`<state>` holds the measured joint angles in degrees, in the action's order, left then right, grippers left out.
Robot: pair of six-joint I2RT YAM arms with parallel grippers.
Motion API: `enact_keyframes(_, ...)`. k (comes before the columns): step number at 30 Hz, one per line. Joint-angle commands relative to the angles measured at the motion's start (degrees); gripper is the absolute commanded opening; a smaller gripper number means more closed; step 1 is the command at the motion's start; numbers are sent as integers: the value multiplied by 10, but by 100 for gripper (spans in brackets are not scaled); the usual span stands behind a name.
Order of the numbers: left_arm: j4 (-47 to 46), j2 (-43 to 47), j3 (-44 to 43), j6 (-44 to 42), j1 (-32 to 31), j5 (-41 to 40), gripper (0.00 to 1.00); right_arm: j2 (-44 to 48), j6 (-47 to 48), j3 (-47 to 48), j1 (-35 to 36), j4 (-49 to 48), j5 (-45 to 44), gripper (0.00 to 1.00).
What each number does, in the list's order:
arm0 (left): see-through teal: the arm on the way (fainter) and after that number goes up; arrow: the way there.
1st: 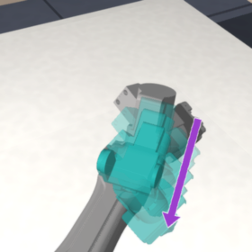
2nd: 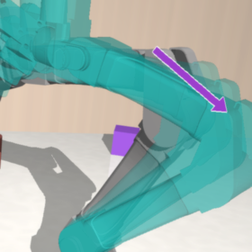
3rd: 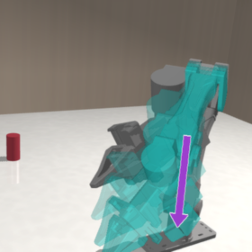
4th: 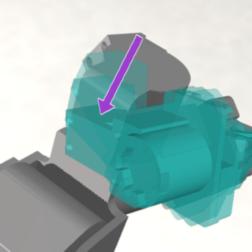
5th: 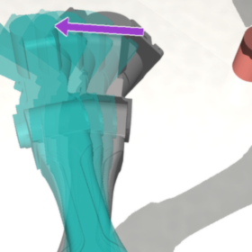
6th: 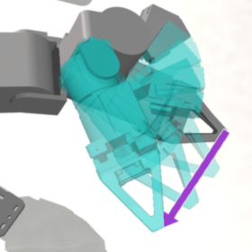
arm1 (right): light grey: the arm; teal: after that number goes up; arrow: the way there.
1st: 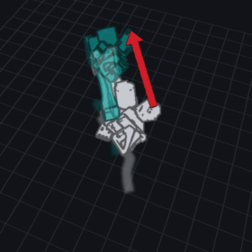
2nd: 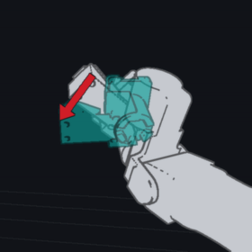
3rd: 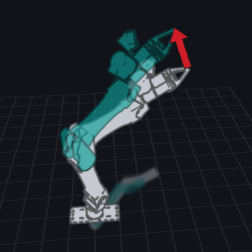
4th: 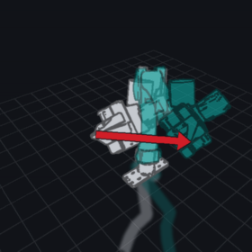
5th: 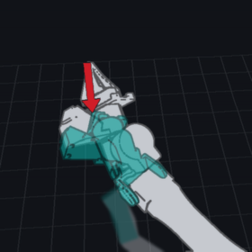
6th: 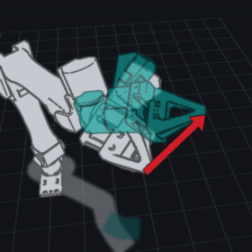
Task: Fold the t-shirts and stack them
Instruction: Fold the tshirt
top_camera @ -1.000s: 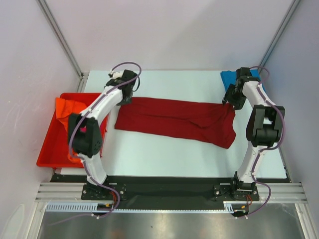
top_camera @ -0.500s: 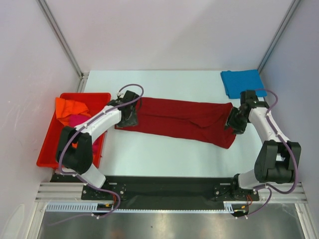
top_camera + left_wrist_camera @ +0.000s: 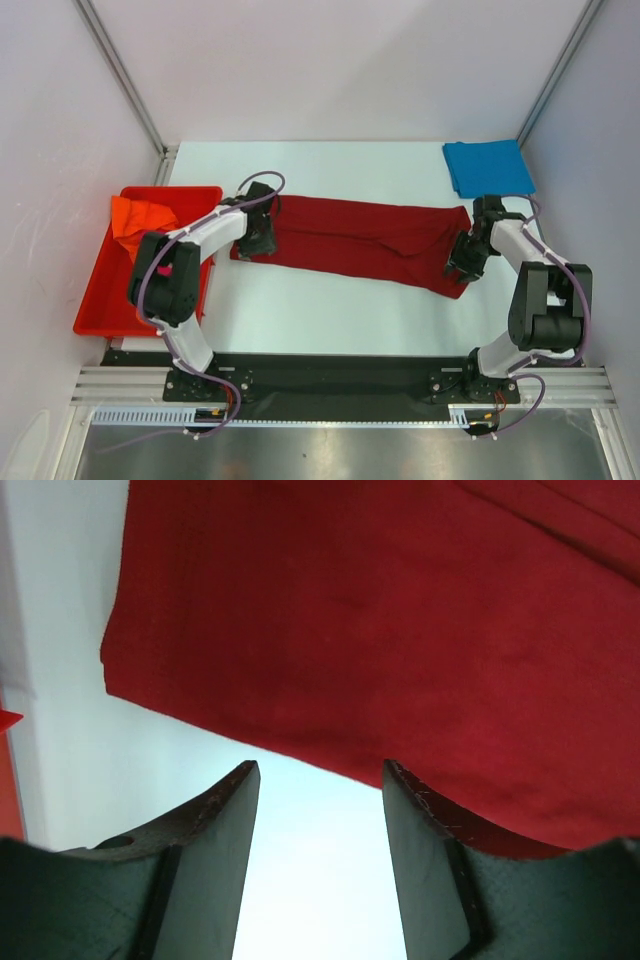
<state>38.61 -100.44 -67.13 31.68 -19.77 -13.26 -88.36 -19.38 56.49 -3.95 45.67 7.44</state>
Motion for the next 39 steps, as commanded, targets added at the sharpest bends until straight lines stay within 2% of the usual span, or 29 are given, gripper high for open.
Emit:
enact_keyframes(1, 2, -25, -26, 20, 16, 10, 57, -16, 4, 22, 1, -22, 1, 41)
enact_keyframes(4, 9, -41, -30, 20, 19, 3, 56, -29, 0, 27, 2, -23, -2, 38)
enact_keyframes(6, 13, -45, -32, 21, 19, -6, 56, -33, 0, 27, 3, -30, -5, 32)
enact_keyframes(9, 19, -56, -36, 22, 20, -15, 57, -35, -5, 37, 3, -37, -12, 17)
enact_keyframes(10, 21, -60, -37, 22, 20, -18, 57, -34, -8, 42, 3, -33, -19, 7)
enact_keyframes(12, 27, -69, -41, 23, 20, -26, 57, -27, -14, 58, 3, -33, -35, 0)
enact_keyframes(18, 30, -82, -48, 20, 20, -34, 57, -26, -22, 78, 3, -31, -72, 0)
enact_keyframes(22, 31, -85, -51, 16, 20, -40, 57, -65, -21, 82, 3, -37, -74, 0)
enact_keyframes(25, 34, -86, -55, 14, 20, -43, 57, -90, -15, 85, 2, -51, -116, 0)
enact_keyframes(27, 34, -84, -55, 10, 20, -43, 57, -107, -8, 90, 2, -56, -125, 3)
enact_keyframes(30, 34, -81, -56, 6, 20, -44, 57, -120, -9, 105, 1, -46, -130, 14)
enact_keyframes(33, 36, -73, -59, 2, 20, -44, 57, -90, -17, 116, 1, -12, -126, 26)
enact_keyframes(34, 34, -70, -58, 1, 20, -44, 57, -78, -26, 116, 1, 5, -127, 37)
enact_keyframes(37, 30, -58, -56, -1, 20, -43, 57, -33, -35, 116, -4, 36, -126, 51)
enact_keyframes(39, 28, -56, -55, -3, 20, -37, 57, -22, -37, 115, -14, 49, -123, 52)
